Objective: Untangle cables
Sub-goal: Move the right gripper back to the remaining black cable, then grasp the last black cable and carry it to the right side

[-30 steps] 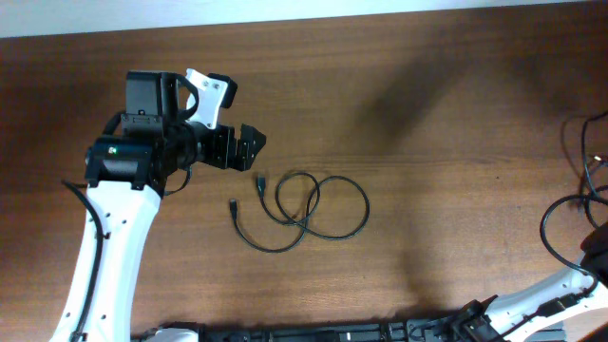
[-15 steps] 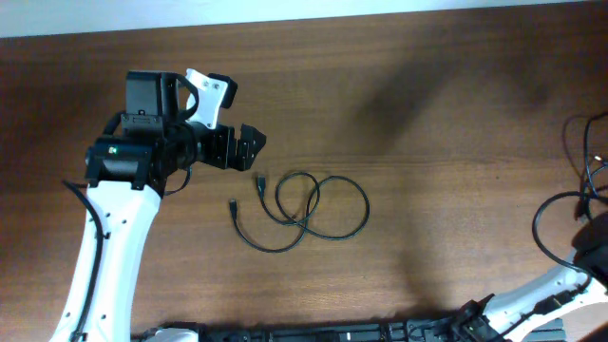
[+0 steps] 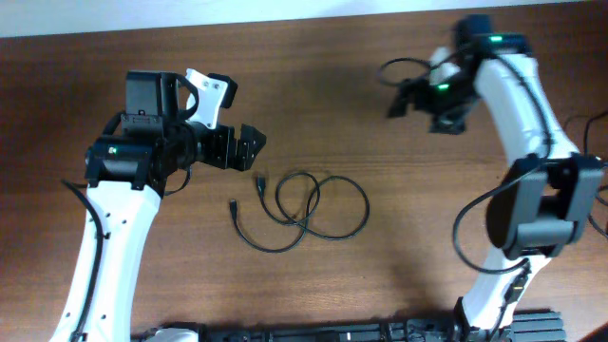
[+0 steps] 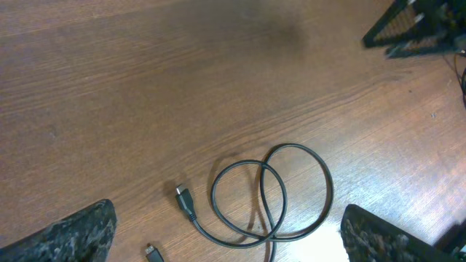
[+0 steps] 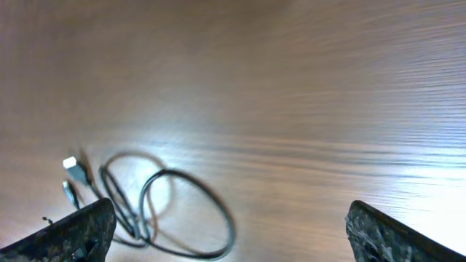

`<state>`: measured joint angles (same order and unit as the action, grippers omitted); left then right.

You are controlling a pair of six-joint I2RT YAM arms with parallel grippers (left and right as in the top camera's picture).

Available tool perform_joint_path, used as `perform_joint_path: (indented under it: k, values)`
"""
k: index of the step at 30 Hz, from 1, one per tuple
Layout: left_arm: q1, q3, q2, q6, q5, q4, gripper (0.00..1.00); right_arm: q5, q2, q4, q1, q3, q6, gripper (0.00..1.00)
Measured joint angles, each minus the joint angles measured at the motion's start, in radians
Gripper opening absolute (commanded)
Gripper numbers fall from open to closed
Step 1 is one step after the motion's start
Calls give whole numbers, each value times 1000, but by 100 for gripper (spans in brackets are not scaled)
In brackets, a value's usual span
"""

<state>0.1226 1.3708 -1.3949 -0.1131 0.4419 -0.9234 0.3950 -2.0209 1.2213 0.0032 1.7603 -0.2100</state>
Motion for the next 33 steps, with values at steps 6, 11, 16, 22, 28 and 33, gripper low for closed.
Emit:
perform_joint_path:
  k: [6,11,16,22,28,33]
  values:
    - [0,0,0,0,0,0,99,8,0,0,277,0,-72,92]
    - [0,0,0,0,0,0,99,7,0,-43,391,-18,-148,92]
    - [0,0,0,0,0,0,99,15,0,-89,478,-130,-207,82]
    - [0,0,0,0,0,0,98,33,2,-146,532,-275,-238,65]
    - [0,0,0,0,0,0,98,63,2,-238,534,-388,-240,65]
    - [0,0,0,0,0,0,99,126,2,-322,534,-424,-259,64]
